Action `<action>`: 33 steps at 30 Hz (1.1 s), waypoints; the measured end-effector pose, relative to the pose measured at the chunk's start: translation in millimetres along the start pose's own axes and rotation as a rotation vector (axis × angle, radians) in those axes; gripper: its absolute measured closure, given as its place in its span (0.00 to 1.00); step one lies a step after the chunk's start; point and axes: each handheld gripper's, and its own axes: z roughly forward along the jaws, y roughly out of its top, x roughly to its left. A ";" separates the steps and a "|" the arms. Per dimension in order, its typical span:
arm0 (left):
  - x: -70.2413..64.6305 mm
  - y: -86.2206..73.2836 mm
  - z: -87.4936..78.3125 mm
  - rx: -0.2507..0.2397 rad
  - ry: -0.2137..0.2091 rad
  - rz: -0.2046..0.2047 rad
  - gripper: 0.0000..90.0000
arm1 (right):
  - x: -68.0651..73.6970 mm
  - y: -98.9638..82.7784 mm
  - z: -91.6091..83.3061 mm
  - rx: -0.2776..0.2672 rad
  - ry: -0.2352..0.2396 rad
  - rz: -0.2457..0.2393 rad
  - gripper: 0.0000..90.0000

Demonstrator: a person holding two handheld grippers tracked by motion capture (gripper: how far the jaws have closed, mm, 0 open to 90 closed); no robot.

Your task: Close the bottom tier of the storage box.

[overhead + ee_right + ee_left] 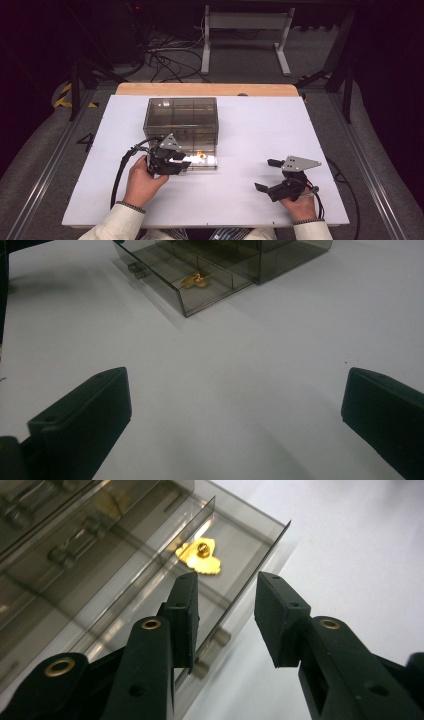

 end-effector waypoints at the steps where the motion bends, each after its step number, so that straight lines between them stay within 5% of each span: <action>1: 0.4 -2.2 -1.6 0.001 0.001 -0.007 0.69 | 0.1 0.0 -0.2 0.000 0.000 0.002 0.00; 15: 7.2 -25.5 -17.3 0.028 0.024 -0.027 0.69 | 0.4 0.1 0.5 0.001 -0.001 0.003 0.00; 33: 5.4 -44.4 -9.5 0.152 0.024 -0.019 0.71 | 0.6 0.1 0.3 0.001 -0.002 0.006 0.00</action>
